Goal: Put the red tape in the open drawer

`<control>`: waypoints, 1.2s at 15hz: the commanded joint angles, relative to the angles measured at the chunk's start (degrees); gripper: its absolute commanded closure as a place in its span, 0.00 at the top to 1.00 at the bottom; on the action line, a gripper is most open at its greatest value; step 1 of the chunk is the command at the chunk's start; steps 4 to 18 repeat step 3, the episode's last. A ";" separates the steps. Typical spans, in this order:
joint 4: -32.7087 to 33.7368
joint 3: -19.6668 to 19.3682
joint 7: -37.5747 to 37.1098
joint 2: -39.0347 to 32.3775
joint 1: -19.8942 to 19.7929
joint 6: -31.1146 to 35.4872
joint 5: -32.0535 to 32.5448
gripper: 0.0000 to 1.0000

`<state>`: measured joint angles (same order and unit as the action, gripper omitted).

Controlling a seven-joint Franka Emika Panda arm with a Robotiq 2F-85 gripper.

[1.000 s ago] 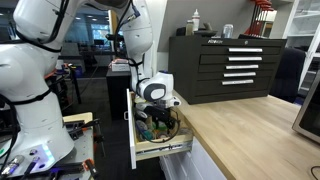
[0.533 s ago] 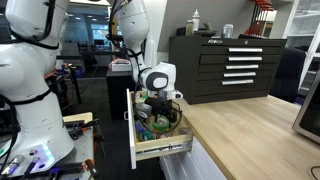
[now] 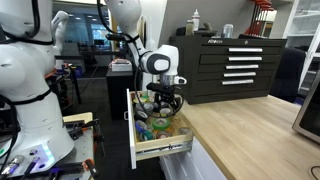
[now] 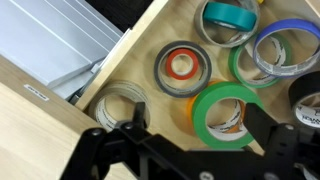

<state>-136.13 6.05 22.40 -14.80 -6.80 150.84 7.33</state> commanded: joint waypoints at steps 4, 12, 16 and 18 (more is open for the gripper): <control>-0.35 -1.31 0.10 1.14 1.42 -0.59 -0.69 1.00; -0.35 -1.31 0.10 1.14 1.42 -0.59 -0.69 1.00; -0.35 -1.31 0.10 1.14 1.42 -0.59 -0.69 1.00; -0.35 -1.31 0.10 1.14 1.42 -0.59 -0.69 1.00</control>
